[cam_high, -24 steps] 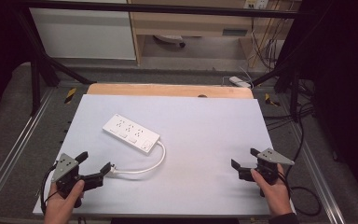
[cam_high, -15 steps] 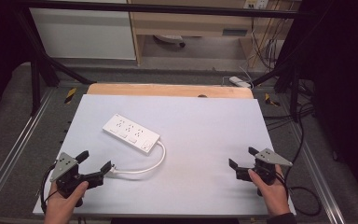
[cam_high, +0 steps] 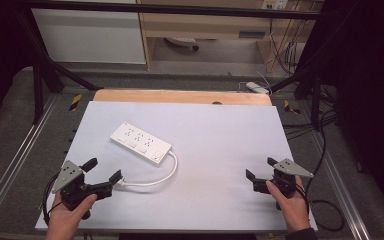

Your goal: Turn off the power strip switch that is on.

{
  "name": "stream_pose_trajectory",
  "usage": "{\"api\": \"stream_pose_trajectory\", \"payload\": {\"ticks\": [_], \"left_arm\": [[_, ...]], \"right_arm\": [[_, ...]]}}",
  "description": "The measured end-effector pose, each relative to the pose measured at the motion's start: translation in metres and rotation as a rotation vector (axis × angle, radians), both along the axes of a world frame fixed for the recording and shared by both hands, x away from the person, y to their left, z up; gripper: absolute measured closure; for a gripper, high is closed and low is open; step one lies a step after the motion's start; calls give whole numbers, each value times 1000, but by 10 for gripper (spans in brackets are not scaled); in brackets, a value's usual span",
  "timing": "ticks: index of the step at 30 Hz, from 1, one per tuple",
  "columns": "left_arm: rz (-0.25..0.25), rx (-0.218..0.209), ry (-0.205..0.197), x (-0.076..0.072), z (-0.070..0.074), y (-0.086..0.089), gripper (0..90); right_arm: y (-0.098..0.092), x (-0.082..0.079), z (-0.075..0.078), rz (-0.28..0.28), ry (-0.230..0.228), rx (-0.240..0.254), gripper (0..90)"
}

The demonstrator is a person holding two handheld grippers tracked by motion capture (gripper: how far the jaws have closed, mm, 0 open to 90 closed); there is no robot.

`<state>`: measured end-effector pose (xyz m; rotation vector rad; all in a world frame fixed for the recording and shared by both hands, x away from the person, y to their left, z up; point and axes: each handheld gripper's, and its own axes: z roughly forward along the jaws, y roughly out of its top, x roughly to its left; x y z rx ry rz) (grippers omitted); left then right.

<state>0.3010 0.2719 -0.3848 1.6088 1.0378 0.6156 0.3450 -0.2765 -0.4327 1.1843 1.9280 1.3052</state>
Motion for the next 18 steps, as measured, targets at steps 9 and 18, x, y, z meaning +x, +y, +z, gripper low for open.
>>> {"api": "stream_pose_trajectory", "payload": {"ticks": [9,18], "left_arm": [[-11,3,-4,5,13,-4,50],[-18,2,-8,14,29,-5,51]], "right_arm": [[0,1,0,-8,6,5,41],[0,1,0,-12,11,4,38]]}}
